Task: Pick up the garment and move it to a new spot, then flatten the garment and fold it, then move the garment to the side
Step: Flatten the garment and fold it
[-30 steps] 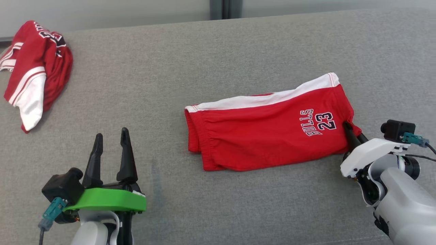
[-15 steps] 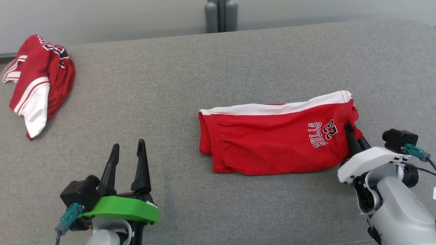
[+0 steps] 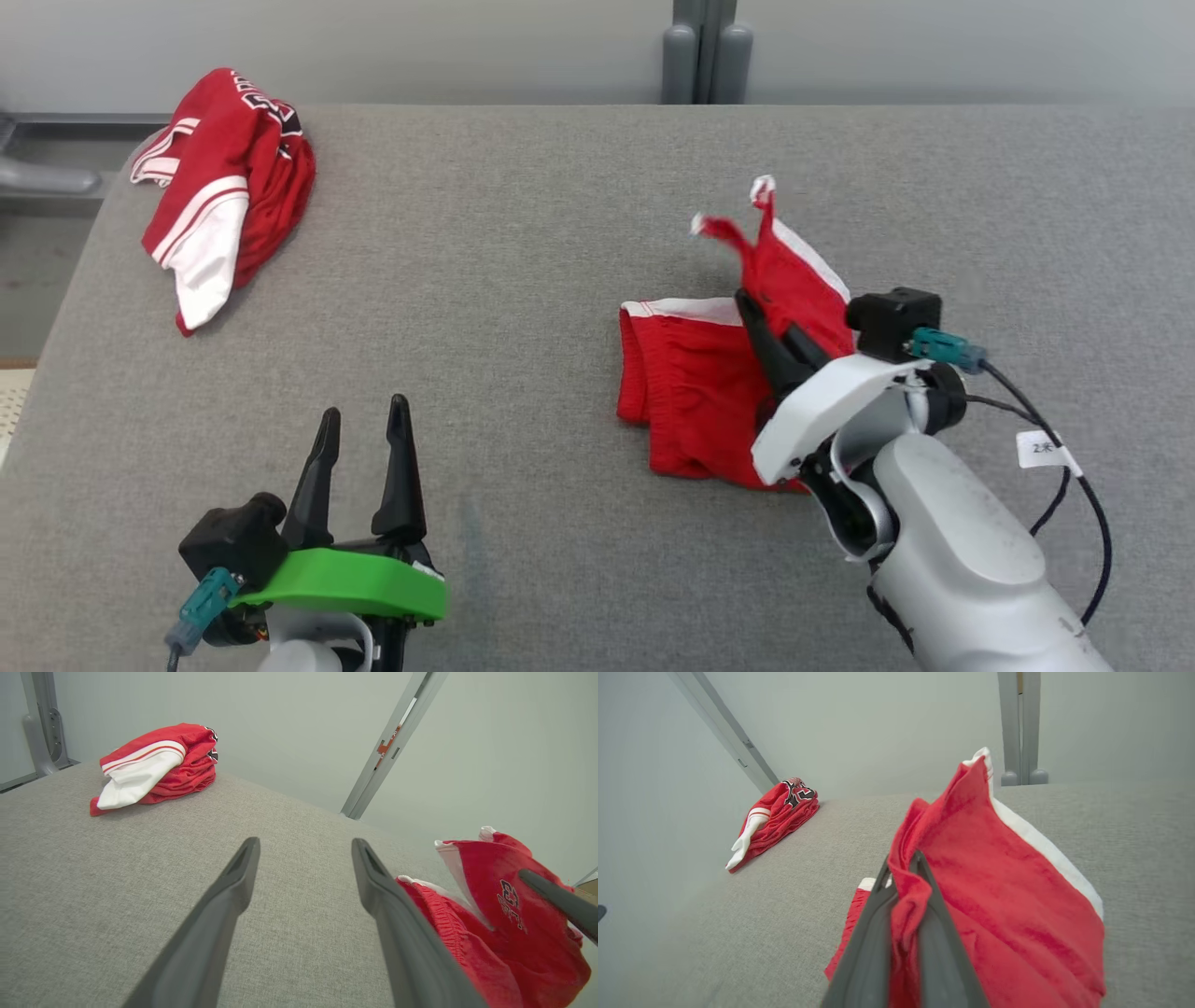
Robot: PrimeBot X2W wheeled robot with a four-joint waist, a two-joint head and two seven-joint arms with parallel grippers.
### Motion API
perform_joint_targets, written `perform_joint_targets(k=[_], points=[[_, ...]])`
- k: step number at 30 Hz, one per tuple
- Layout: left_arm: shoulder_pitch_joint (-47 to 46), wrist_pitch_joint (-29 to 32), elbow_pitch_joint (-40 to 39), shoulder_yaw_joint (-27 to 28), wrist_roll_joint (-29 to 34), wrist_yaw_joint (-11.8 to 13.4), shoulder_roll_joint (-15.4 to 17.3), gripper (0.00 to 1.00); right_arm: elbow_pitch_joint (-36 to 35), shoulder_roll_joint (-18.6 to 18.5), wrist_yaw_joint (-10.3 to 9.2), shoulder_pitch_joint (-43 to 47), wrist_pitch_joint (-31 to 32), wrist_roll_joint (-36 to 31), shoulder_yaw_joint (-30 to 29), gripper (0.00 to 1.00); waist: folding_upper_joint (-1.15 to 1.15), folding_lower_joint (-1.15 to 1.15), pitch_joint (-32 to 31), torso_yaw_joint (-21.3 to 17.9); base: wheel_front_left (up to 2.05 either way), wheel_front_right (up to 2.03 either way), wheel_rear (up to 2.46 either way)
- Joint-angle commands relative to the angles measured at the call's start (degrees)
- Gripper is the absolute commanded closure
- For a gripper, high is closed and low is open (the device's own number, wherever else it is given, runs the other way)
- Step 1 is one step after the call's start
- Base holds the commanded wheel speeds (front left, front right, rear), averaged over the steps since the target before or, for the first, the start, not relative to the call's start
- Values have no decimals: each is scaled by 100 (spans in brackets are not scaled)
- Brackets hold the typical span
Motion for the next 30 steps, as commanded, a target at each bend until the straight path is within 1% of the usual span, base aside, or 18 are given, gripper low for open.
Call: perform_joint_targets(k=[1,6,12,13,14,15,20,23,26,30], points=[[-22,-19,17,8,-13,-18,-12,0,46,24,-2,-8,104,-27,157,100,0,0,50,206,0,0,0],[-77,-62,55,46,-20,-45,-53,0,251,71,-2,103,386,-60,707,100,0,0,107,369,0,0,0],[-57,-77,79,117,-16,-43,-86,0,405,84,-2,138,440,-231,861,100,0,0,123,345,0,0,0],[-50,-83,80,125,-14,-49,-95,0,402,87,-2,137,413,-264,866,62,0,0,125,314,0,0,0],[-54,-85,82,124,-6,-52,-103,0,381,89,-2,141,400,-295,895,16,0,0,127,297,0,0,0],[-61,-87,86,123,4,-65,-109,0,338,98,-2,159,390,-310,954,0,0,0,127,267,0,0,0],[-85,-98,111,105,48,-101,-131,0,4,96,-2,282,344,-318,1200,0,0,0,116,136,0,0,0],[-93,-103,128,81,73,-115,-142,0,-315,18,-2,411,270,-335,1207,0,0,0,105,72,0,0,0],[-87,-104,133,56,80,-120,-151,0,-655,-75,-2,551,162,-373,994,0,0,0,102,22,0,0,0],[-76,-102,122,37,93,-120,-157,0,-1095,-160,-2,715,40,-542,465,0,0,0,120,-24,0,0,0]])
